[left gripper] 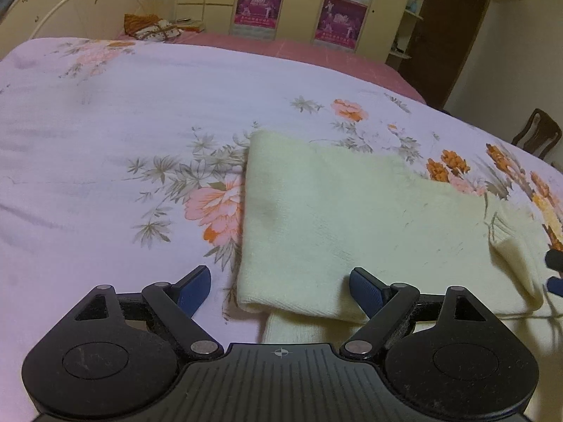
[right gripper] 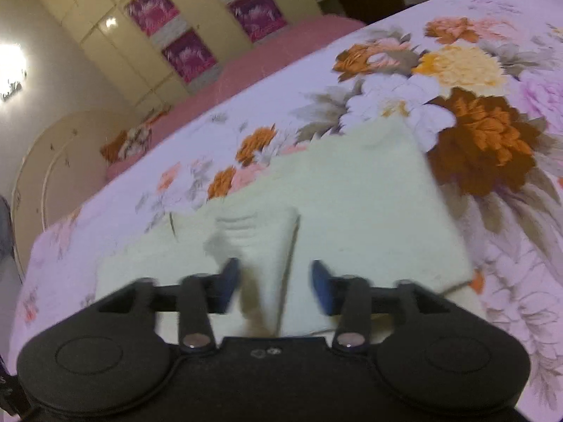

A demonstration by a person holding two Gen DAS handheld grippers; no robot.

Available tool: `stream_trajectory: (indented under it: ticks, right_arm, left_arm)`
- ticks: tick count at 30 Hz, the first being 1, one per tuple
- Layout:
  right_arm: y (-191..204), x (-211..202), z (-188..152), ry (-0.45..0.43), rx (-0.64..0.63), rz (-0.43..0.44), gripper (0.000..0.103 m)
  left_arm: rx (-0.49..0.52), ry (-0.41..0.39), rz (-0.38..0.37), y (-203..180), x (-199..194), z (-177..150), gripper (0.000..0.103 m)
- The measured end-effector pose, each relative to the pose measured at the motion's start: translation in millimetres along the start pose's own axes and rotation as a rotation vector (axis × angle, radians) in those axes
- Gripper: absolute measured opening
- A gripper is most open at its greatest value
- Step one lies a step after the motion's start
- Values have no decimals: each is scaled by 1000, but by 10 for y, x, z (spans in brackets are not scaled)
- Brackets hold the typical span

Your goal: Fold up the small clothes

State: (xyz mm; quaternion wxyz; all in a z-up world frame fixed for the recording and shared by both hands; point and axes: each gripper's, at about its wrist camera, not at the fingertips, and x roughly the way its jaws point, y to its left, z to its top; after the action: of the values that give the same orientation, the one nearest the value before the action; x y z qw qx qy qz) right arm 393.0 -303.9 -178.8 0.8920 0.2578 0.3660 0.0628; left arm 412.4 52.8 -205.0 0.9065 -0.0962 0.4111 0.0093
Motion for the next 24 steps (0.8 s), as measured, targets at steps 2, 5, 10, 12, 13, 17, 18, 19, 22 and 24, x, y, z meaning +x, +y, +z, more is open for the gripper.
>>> stream_trajectory:
  ticks: [2,5,10,12,13,17,18,19,22,24]
  right_arm:
    - [71,-38,-14,-26,-45,-25,65]
    - [356,-50,-141,-47,-213,-51,65]
    - [954,150,-553,-92,-633,-157,50]
    - [1029,295,-570,-87,-684,-204,42]
    - [1033,344,-562,-75,-686,-218,38]
    - [825,312,-278,-41,-522,-166,6]
    - [704,213,-212,-51,-419,-141,6]
    - [543,128,-104,-65,-316,-136,6]
    - [33,-26,83,-67,-118,-175,5]
    - [-214,-31,91,-24,-47,-177,5]
  left_arm:
    - [-3,0,3,-2,-2,1,85]
    - [-6,-1,5,-4,-3,0,85]
    - [-4,-2,3,0,2,1,85]
    - [0,-4,4,2,2,-2,85]
    - [1,-4,5,2,3,-2,85]
    - [11,-10,9,-11,7,-10,85]
    - [14,-12,10,-15,9,-11,85]
    - [15,-12,11,-15,11,-9,85]
    - [6,-13,9,-10,13,4,85]
    - [-2,-13,6,-2,11,15,85]
